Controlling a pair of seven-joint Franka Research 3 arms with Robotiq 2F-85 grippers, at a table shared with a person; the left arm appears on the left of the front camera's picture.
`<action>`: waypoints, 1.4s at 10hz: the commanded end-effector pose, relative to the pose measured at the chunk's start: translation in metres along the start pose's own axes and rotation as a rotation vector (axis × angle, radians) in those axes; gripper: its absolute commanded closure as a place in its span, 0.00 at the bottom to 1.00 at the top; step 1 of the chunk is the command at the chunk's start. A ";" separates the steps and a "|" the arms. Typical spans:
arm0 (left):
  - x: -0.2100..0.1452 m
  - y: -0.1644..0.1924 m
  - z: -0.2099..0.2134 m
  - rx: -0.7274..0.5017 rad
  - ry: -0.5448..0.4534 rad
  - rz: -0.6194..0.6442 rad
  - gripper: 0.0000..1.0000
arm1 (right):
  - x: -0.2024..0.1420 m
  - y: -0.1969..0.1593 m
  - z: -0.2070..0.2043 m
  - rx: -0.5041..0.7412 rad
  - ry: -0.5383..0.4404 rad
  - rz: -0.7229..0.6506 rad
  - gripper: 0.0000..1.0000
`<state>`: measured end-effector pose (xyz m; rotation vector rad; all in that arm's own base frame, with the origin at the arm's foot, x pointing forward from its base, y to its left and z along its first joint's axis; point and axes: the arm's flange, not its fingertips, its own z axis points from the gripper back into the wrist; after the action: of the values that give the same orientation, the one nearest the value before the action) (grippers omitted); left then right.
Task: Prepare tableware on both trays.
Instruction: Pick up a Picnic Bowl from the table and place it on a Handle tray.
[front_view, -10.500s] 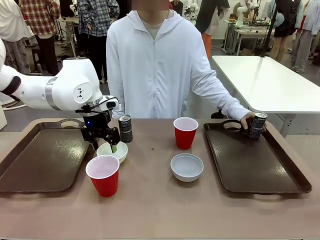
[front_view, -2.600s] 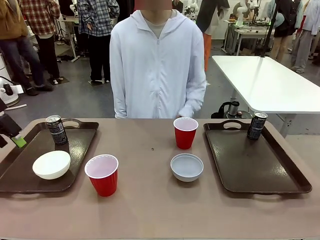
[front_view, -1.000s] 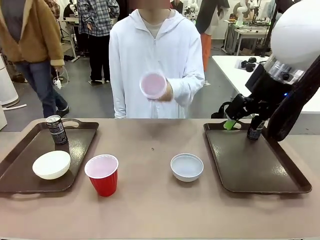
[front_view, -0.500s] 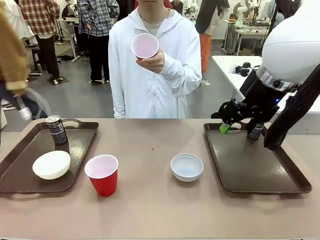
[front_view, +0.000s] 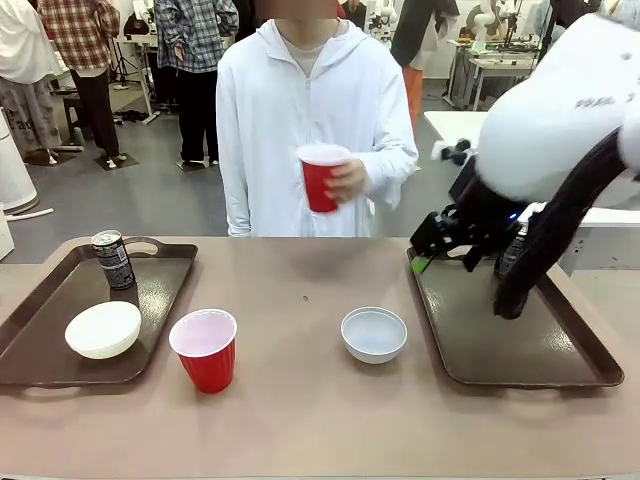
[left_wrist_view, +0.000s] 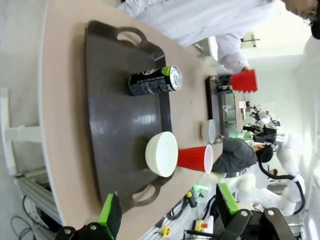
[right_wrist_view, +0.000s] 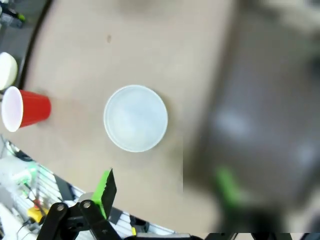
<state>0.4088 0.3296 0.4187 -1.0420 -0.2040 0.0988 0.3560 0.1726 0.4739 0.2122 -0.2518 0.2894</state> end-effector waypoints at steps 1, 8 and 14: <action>-0.003 -0.001 0.000 -0.011 -0.010 0.001 0.00 | -0.035 0.008 0.028 -0.114 0.043 -0.007 0.00; -0.003 -0.001 0.000 -0.011 -0.010 0.001 0.00 | -0.137 -0.032 0.088 -0.110 0.076 -0.006 0.00; -0.003 -0.001 0.000 -0.011 -0.010 0.001 0.00 | -0.058 -0.026 0.044 -0.055 0.059 -0.089 0.00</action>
<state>0.4085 0.3302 0.4180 -1.0436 -0.2039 0.1001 0.2781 0.1078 0.5128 0.1356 -0.1851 0.2323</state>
